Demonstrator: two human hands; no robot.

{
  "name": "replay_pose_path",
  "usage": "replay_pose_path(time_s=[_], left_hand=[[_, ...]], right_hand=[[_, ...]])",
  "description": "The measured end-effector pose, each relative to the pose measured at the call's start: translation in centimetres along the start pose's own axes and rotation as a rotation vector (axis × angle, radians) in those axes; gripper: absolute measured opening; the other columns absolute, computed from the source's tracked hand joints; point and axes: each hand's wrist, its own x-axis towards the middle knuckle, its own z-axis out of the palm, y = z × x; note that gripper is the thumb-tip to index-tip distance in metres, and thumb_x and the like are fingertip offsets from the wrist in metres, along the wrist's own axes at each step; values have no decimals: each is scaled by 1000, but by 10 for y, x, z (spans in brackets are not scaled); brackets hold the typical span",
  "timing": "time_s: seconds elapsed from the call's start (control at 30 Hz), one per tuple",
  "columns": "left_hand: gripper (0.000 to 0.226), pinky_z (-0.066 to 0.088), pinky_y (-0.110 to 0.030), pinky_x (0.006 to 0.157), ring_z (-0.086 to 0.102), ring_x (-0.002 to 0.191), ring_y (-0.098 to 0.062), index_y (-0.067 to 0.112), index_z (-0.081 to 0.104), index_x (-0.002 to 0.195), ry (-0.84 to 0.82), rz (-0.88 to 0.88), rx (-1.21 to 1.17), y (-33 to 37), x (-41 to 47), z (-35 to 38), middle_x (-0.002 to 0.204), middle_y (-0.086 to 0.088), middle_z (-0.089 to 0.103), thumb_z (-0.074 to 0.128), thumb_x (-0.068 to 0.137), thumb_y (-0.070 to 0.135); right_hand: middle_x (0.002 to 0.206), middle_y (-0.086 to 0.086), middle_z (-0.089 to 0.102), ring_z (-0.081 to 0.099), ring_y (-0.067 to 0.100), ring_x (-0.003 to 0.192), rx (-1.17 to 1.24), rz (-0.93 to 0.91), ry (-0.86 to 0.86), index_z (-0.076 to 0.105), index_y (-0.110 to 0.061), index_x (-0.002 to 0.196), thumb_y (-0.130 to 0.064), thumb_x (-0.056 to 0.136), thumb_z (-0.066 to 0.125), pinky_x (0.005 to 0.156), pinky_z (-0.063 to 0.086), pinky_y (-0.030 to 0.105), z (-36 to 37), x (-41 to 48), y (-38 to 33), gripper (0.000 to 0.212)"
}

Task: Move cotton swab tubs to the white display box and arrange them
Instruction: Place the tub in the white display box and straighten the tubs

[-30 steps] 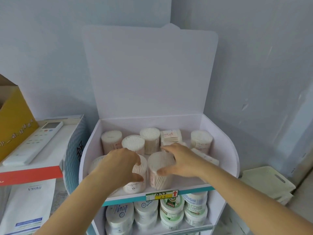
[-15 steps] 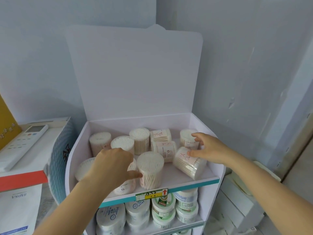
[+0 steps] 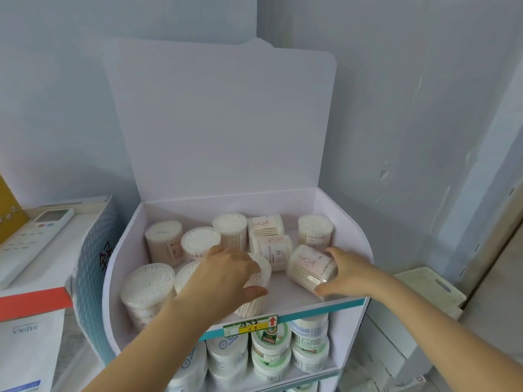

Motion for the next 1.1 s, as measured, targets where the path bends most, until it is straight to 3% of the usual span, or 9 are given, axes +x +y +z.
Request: replay_pose_path(time_s=[0.2,0.37,0.47,0.53,0.67,0.87,1.1], left_hand=[[50,36,-30,98,56,107,-15,32,56,126,-34,-39,16,-2,1,-2,119,10,64,50,85,59],[50,40,-30,94,57,108,-15,32,55,127,-65,-64,1,0,1,-6,121,9,63,52,85,58],[51,44,-31,95,58,109,-14,32,55,127,-98,-88,-39,0,2,-7,122,8,62,52,84,59],[51,46,-32,94,58,109,-13,33,55,126,-116,-104,-59,0,3,-8,123,9,62,52,83,61],[49,46,-35,94,57,111,-15,34,56,126,-138,-126,-83,0,1,-9,125,8,60,51,84,59],[48,47,-35,94,57,111,-15,35,55,126,-161,-138,-116,0,1,-11,125,8,61,55,84,57],[45,49,-34,91,59,107,-15,34,58,122,-152,-155,-132,1,2,-13,123,7,62,55,84,57]], right_hand=[[129,-3,43,45,15,116,226,-80,110,32,-29,141,-31,59,80,94,45,30,-15,-7,-3,95],[119,-10,53,54,9,105,527,-163,178,47,-32,127,-16,59,84,89,51,33,-39,-12,-11,79],[119,-9,55,55,5,102,728,-224,187,51,-27,124,0,65,81,80,51,25,-60,-13,-15,72],[121,-5,56,55,11,107,777,-252,143,52,-24,126,2,62,81,77,50,23,-70,-12,-14,75],[116,-7,53,51,10,110,556,-280,-2,52,-29,123,10,63,77,72,48,17,-74,-11,-14,76],[134,-12,41,39,8,123,50,-310,-61,43,-33,135,-2,63,76,100,40,25,-58,-1,-19,85],[141,-6,34,35,14,128,-181,-288,-77,36,-34,140,-10,64,76,103,39,29,-50,11,-20,89]])
